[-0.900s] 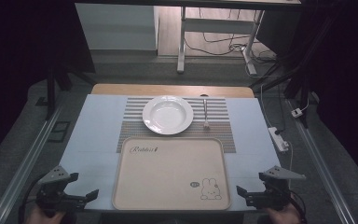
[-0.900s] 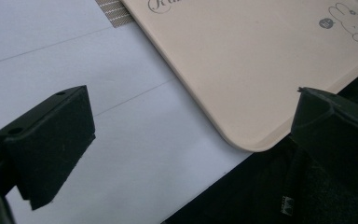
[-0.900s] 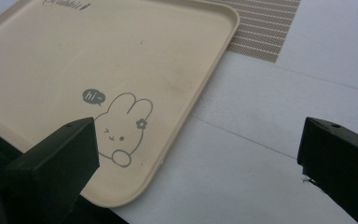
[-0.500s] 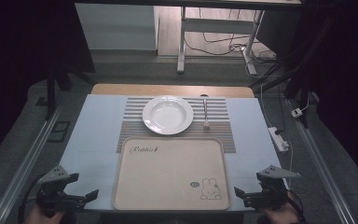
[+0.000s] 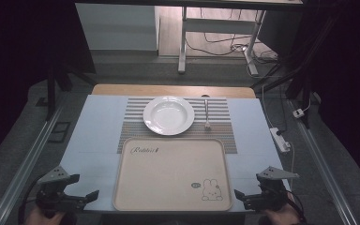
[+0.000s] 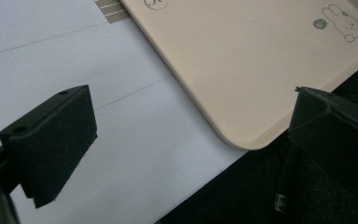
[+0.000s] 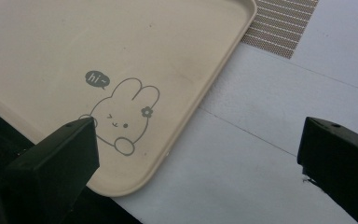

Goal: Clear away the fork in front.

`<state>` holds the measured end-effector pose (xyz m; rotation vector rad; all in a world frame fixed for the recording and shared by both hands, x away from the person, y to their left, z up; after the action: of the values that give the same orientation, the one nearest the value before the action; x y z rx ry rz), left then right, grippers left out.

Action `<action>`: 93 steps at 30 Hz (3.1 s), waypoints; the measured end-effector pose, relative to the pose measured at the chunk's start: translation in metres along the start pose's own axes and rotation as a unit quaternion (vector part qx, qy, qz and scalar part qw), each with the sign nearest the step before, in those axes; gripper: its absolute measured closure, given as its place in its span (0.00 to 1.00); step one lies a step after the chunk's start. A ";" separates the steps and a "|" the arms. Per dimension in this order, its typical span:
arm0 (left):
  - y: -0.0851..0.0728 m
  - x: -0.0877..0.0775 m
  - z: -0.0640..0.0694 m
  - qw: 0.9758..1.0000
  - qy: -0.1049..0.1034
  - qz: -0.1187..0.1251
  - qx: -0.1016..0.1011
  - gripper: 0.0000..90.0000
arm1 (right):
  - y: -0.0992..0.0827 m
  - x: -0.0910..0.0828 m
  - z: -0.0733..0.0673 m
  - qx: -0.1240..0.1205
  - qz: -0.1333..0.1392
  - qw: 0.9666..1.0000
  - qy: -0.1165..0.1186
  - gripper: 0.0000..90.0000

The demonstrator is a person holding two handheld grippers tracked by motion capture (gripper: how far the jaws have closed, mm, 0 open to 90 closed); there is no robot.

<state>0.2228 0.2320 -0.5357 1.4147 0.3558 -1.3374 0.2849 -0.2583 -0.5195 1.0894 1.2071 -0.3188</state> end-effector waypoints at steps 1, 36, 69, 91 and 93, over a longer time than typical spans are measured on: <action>0.000 0.000 0.000 1.000 0.000 -0.001 0.000 0.01 | 0.000 0.000 0.000 -0.001 -0.001 1.000 -0.001 0.00; 0.000 0.000 0.000 1.000 -0.006 0.001 0.001 0.02 | 0.042 0.016 -0.007 -0.034 0.029 0.999 0.001 0.00; 0.000 0.001 0.002 1.000 -0.004 -0.006 0.011 0.01 | 0.129 0.091 0.028 -0.050 0.002 0.998 -0.033 0.00; 0.000 0.001 0.002 1.000 -0.002 -0.006 0.014 0.01 | 0.175 0.142 0.044 -0.050 -0.040 0.996 -0.061 0.00; 0.000 0.001 0.002 1.000 -0.002 -0.006 0.014 0.01 | 0.177 0.146 0.046 -0.052 -0.045 0.995 -0.066 0.00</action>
<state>0.2220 0.2296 -0.5364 1.4352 0.3445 -1.3597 0.4936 -0.1610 -0.5584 0.9118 1.1439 -0.3876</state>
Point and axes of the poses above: each handheld gripper's, and its own axes: x roughly forward along the jaws, y roughly out of its top, z roughly to its right, the point moved 9 cm from there along x, roughly forward along the jaws, and after that the axes turned 15 degrees about -z, right-handed, at the moved point
